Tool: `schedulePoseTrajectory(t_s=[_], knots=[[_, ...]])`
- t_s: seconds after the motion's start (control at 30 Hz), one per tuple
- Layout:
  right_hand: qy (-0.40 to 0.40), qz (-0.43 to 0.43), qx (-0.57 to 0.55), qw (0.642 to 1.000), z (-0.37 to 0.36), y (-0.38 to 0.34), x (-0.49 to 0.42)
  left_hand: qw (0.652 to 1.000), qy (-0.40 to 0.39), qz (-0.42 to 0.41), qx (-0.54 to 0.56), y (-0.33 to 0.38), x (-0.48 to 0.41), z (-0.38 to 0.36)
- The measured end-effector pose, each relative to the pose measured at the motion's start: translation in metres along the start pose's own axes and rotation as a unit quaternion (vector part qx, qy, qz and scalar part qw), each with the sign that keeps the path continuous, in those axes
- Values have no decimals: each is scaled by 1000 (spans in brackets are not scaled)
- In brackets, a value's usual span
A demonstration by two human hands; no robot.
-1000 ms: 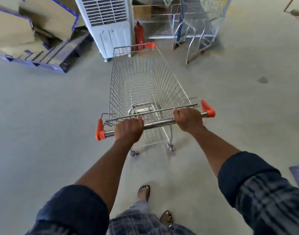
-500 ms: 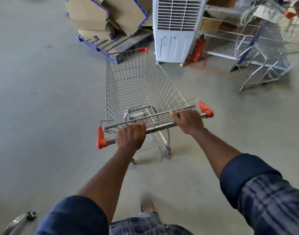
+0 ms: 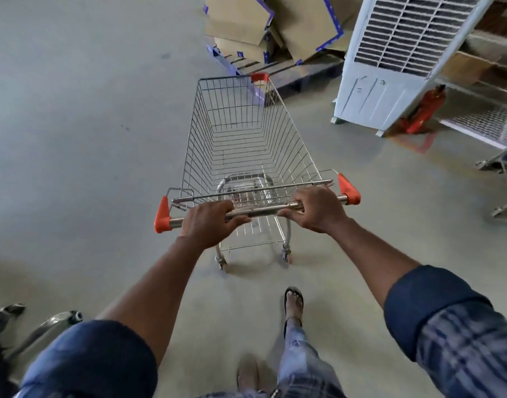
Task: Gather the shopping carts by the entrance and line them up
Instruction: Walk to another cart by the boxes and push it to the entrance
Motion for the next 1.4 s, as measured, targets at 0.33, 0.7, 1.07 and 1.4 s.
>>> schedulePoseTrajectory(t_s=[0.33, 0.7, 1.07, 1.4], knots=[[-36, 52, -1, 998, -22, 55, -163, 989, 35, 143, -18, -43, -106, -2], [-70, 87, -37, 993, -46, 75, -326, 946, 36, 316, 69, -109, -208, -10], [-117, 120, -71, 983, -89, 65, -563, 928, 59, 360, 77, -257, -356, -17], [-153, 124, -78, 977, -144, 68, -783, 927, 10, 372, 44, -402, -502, -22]])
Point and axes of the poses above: each hand's wrist, its own x-axis away from the middle knuckle, its own z-axis out of the back of the hand, y = z × x, the point moved 5 cm from there along -x, towards the middle knuckle, and after that the axes turned 11 degrees about -x, right-handed, at the moved point
